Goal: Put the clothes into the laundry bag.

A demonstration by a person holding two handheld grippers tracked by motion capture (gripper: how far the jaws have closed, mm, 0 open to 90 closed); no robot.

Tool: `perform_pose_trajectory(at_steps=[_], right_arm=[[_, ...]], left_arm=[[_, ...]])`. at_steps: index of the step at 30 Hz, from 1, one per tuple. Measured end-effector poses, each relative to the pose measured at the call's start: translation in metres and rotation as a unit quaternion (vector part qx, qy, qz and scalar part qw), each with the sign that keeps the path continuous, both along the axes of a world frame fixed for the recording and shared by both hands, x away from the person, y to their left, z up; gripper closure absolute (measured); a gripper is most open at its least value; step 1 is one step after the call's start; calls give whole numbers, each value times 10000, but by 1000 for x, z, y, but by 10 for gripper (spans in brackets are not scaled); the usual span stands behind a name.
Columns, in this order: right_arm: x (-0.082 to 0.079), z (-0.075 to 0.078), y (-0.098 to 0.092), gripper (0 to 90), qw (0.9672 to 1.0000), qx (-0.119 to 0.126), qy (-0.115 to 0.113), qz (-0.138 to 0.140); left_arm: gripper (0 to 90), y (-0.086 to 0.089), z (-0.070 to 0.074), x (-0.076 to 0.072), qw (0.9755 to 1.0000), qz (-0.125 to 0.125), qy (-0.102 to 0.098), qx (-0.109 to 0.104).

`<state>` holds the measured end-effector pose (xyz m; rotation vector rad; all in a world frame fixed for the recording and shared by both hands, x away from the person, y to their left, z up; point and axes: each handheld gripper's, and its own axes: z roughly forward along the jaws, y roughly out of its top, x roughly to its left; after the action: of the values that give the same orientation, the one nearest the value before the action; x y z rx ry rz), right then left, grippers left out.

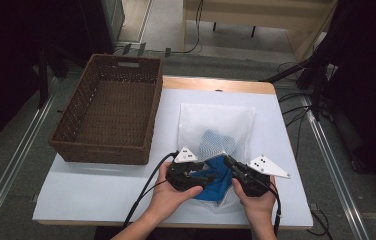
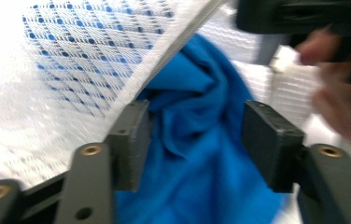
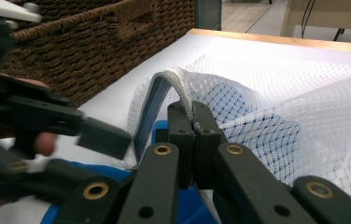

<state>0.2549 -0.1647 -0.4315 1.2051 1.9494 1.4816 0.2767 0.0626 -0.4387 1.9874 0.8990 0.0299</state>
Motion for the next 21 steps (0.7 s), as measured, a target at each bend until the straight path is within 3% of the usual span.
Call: perform_pose_trajectory(at_steps=[2, 4, 6, 12, 14, 16, 18, 19, 21], right_arm=[[0, 0, 0, 900, 10000, -2, 2, -5], [1, 0, 1, 900, 10000, -9, 14, -18], [1, -1, 3, 900, 10000, -19, 24, -5], [0, -4, 4, 900, 9999, -95, 49, 21], [1, -4, 4, 900, 9999, -76, 80, 26], [1, -4, 4, 900, 9999, -86, 79, 45], [1, -5, 5, 900, 9999, -93, 91, 55], [1, -5, 6, 900, 9999, -97, 88, 62], [0, -5, 6, 900, 9999, -108, 88, 73]], left_arm=[[339, -1, -4, -7, 9994, -121, 49, 327], [276, -7, -13, -11, 9965, -196, 104, 806], [233, -13, -24, -12, 9943, -252, 240, 1005], [241, -25, -26, -18, 9916, -200, -21, 1274], [308, -28, -26, -20, 9884, -218, -155, 1496], [441, -31, -27, -22, 9824, -229, -474, 1792], [612, -30, -24, -21, 9837, -246, -383, 1740], [681, -27, -22, -19, 9865, -237, -233, 1606], [786, -24, -18, -18, 9898, -232, -177, 1393]])
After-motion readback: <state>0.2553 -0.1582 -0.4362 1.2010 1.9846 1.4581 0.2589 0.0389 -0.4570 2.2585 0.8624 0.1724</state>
